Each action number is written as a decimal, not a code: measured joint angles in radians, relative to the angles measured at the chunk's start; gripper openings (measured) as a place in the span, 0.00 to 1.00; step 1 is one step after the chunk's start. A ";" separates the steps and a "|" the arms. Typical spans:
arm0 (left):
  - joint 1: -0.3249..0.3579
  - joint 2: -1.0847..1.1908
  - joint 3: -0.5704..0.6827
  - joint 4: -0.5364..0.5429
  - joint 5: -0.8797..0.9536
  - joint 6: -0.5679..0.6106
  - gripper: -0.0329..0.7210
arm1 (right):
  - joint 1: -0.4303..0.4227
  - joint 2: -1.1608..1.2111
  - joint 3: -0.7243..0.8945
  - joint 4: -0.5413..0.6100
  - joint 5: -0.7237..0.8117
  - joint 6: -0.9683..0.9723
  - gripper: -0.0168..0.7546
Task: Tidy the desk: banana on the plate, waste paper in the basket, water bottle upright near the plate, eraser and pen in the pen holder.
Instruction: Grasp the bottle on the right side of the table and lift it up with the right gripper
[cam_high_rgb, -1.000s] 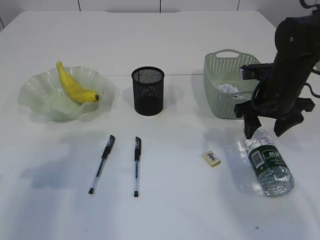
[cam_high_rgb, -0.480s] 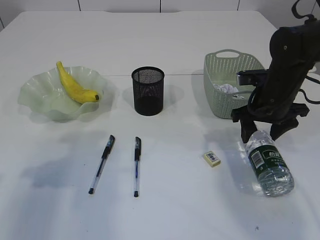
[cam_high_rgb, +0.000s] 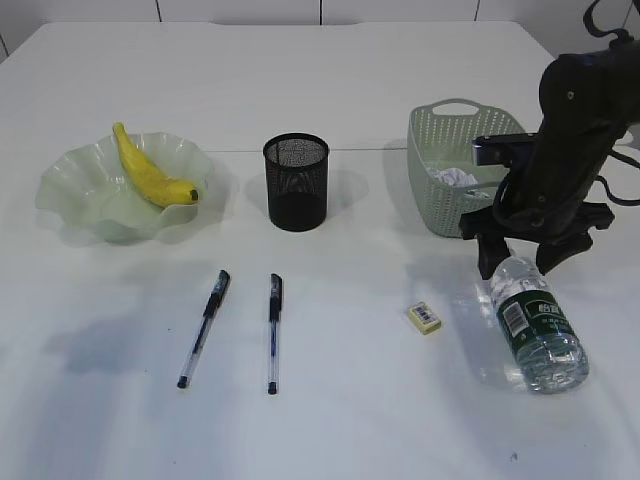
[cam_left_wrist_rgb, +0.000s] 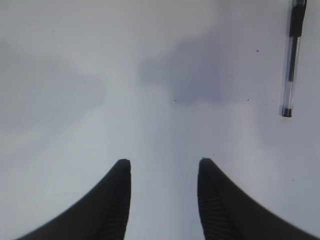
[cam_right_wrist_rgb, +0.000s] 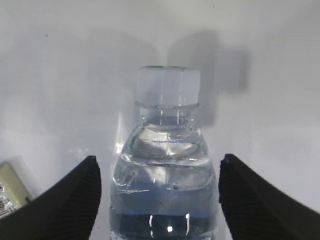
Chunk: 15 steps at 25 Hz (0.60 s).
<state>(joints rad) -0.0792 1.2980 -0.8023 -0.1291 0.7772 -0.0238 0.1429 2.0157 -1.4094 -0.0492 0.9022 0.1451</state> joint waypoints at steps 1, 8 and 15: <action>0.000 0.000 0.000 0.000 0.000 0.000 0.45 | 0.000 0.000 0.000 0.000 0.000 0.000 0.74; 0.000 0.000 0.000 0.000 0.000 0.000 0.45 | 0.000 0.023 0.000 0.000 -0.009 0.000 0.74; 0.000 0.000 0.000 0.000 0.000 0.000 0.45 | 0.000 0.040 0.000 -0.002 -0.006 0.000 0.74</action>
<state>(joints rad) -0.0792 1.2980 -0.8023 -0.1291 0.7772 -0.0238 0.1429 2.0559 -1.4094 -0.0511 0.8966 0.1451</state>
